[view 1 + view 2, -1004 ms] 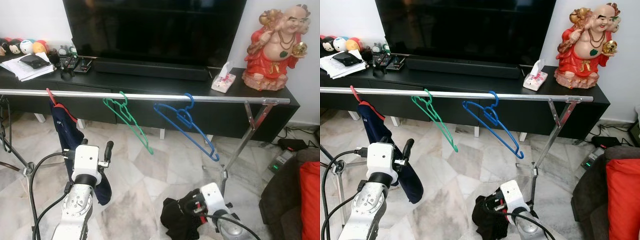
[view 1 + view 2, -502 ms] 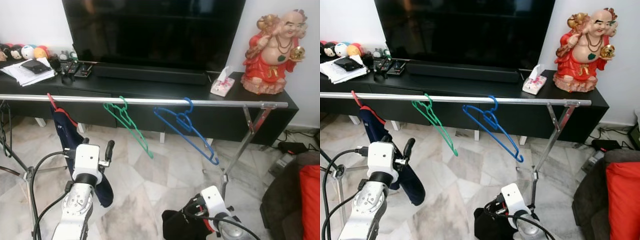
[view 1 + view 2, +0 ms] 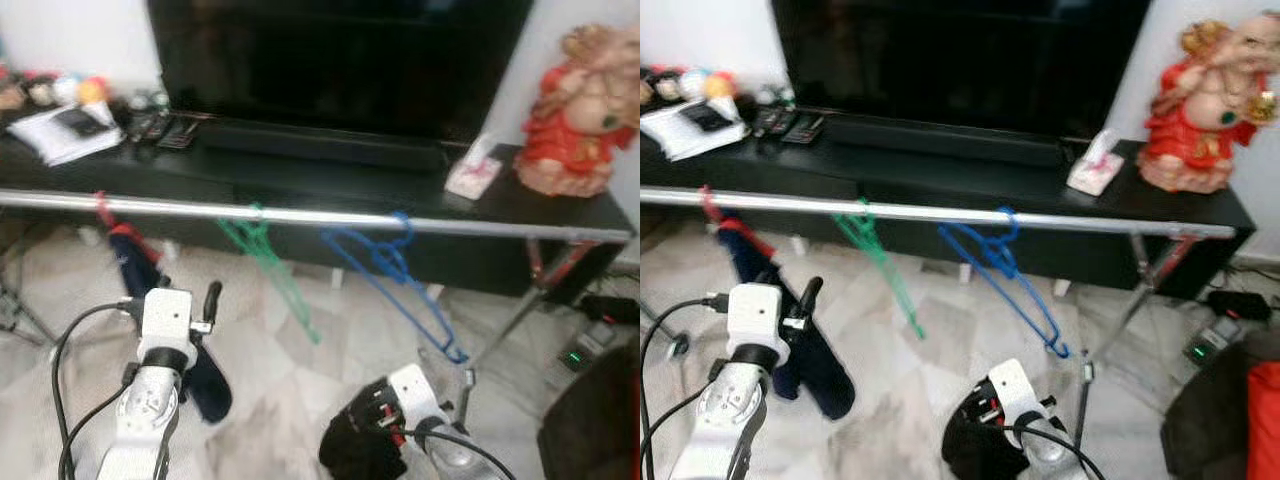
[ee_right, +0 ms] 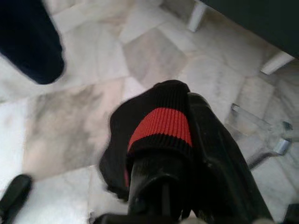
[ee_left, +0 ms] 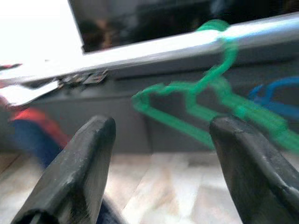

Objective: Hang hanger

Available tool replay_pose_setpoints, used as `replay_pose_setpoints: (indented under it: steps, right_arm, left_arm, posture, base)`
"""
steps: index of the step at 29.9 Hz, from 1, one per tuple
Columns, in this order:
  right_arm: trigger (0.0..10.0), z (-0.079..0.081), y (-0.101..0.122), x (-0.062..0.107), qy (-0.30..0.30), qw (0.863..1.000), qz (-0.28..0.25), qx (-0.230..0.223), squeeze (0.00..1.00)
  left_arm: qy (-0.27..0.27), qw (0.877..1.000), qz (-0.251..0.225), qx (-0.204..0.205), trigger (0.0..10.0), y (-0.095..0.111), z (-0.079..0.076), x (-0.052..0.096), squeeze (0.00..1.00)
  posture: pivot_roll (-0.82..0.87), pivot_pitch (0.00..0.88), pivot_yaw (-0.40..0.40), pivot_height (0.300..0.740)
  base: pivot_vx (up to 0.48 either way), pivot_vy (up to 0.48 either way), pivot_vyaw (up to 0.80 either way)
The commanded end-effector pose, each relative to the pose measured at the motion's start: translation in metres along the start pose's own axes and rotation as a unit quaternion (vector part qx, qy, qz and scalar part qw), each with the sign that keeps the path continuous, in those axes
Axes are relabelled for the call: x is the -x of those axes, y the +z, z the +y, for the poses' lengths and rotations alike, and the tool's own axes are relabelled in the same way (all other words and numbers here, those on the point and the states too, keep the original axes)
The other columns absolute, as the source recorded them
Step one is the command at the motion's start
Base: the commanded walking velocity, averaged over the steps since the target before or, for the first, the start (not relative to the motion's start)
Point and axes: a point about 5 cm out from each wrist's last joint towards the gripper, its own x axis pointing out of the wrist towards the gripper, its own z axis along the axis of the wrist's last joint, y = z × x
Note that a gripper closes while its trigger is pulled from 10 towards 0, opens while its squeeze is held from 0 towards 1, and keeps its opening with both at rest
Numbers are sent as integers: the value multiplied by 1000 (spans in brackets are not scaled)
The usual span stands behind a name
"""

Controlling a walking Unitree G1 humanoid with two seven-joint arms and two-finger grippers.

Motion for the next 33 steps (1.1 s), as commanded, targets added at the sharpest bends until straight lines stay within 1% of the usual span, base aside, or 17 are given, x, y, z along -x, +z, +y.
replay_pose_setpoints:
  steps: [1,7,10,11,12,15,33]
  right_arm:
    - [10000,-3,4,-2,-4,1000,-6,-5,0]
    - [10000,-2,2,-1,-4,1000,-2,-7,0]
    - [10000,-2,2,-1,-4,1000,-1,-7,0]
    - [10000,-2,2,-1,-4,1000,-1,-7,0]
    - [10000,-2,2,-1,-4,1000,1,-6,0]
    - [10000,-3,1,-1,-4,1000,3,-6,0]
    - [10000,-3,1,-1,-4,1000,3,-6,0]
  left_arm:
    - [-1,1000,11,-2,10000,-4,3,4,0]
    - [-2,1000,12,-2,10000,-5,3,5,0]
    - [-15,1000,20,-2,10000,-7,2,5,0]
    - [-21,1000,22,-2,10000,-7,1,6,0]
    - [-45,999,27,-8,10000,-9,-2,8,0]
    - [-81,996,34,-18,10000,-10,-7,10,0]
    - [-81,996,34,-18,10000,-10,-7,10,0]
  posture:
    - [20,0,-41,740]
    - [23,0,-39,740]
    - [23,0,-39,740]
    - [23,0,-39,740]
    - [23,0,-39,740]
    - [20,0,-40,740]
    - [20,0,-40,740]
  base:
    - [300,0,0]
    - [296,0,0]
    - [92,0,0]
    - [0,0,0]
    - [0,0,0]
    - [0,0,0]
    - [0,0,0]
